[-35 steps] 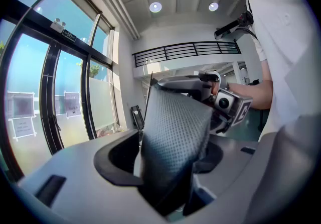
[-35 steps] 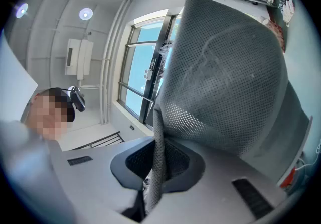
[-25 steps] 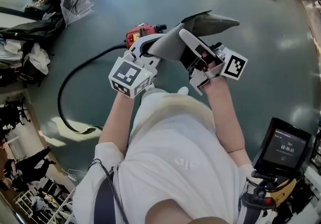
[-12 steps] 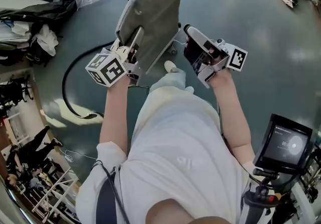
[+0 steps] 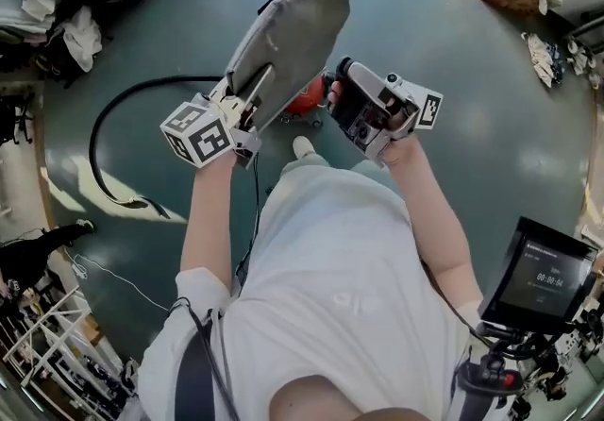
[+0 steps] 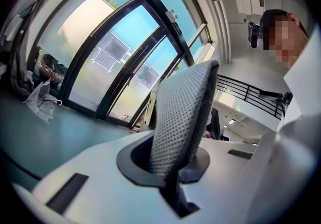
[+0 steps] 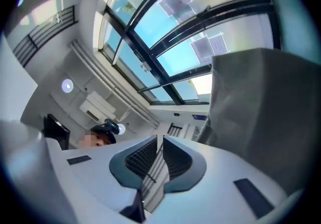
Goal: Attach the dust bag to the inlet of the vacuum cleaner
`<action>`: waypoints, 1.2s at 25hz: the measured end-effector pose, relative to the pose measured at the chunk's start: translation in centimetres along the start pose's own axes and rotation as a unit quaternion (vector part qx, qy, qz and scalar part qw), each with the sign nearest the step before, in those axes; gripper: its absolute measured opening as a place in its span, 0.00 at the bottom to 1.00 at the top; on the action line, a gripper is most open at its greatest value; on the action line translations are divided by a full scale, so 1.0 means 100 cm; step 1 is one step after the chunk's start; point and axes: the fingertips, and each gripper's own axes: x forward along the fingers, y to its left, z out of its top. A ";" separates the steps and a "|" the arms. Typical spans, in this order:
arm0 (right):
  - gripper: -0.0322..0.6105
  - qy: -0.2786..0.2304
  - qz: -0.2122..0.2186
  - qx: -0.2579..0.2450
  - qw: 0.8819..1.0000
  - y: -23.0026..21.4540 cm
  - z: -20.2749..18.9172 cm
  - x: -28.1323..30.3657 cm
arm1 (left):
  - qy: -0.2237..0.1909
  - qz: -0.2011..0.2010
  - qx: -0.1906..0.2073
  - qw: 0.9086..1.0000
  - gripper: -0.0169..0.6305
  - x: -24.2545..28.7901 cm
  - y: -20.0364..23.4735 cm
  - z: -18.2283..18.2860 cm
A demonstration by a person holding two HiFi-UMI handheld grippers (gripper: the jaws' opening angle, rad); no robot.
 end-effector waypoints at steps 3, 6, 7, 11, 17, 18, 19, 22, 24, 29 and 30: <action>0.11 0.019 0.040 0.029 0.999 0.008 0.034 0.036 | -0.016 0.030 -0.013 0.999 0.05 0.015 -0.012 0.034; 0.11 0.070 0.068 0.060 0.993 0.001 0.024 0.061 | -0.039 0.065 -0.024 0.997 0.05 0.002 -0.011 0.047; 0.11 0.090 0.069 0.065 0.991 -0.002 0.018 0.064 | -0.049 0.081 -0.023 0.995 0.05 -0.001 -0.011 0.049; 0.12 0.172 0.035 0.053 0.983 -0.009 -0.004 0.067 | -0.088 0.130 -0.020 0.987 0.05 0.002 -0.025 0.059; 0.12 0.247 -0.067 -0.018 0.967 -0.032 -0.025 0.063 | -0.084 0.144 -0.003 0.986 0.05 0.014 -0.045 0.067; 0.12 0.259 -0.082 -0.031 0.962 -0.036 -0.030 0.063 | -0.076 0.150 0.002 0.986 0.05 0.015 -0.047 0.065; 0.11 0.273 -0.095 -0.050 0.956 -0.039 -0.034 0.063 | -0.068 0.157 0.006 0.985 0.05 0.015 -0.046 0.062; 0.11 0.324 -0.133 -0.127 0.928 -0.046 -0.045 0.065 | -0.050 0.172 0.010 0.984 0.05 0.009 -0.038 0.060; 0.11 0.360 -0.159 -0.193 0.899 -0.053 -0.046 0.061 | -0.048 0.172 0.013 0.984 0.05 0.007 -0.036 0.061; 0.11 0.403 -0.175 -0.279 0.854 -0.061 -0.042 0.050 | -0.035 0.176 0.045 0.983 0.05 0.017 -0.035 0.061; 0.11 0.413 -0.176 -0.296 0.843 -0.063 -0.042 0.049 | -0.025 0.182 0.058 0.981 0.05 0.019 -0.034 0.061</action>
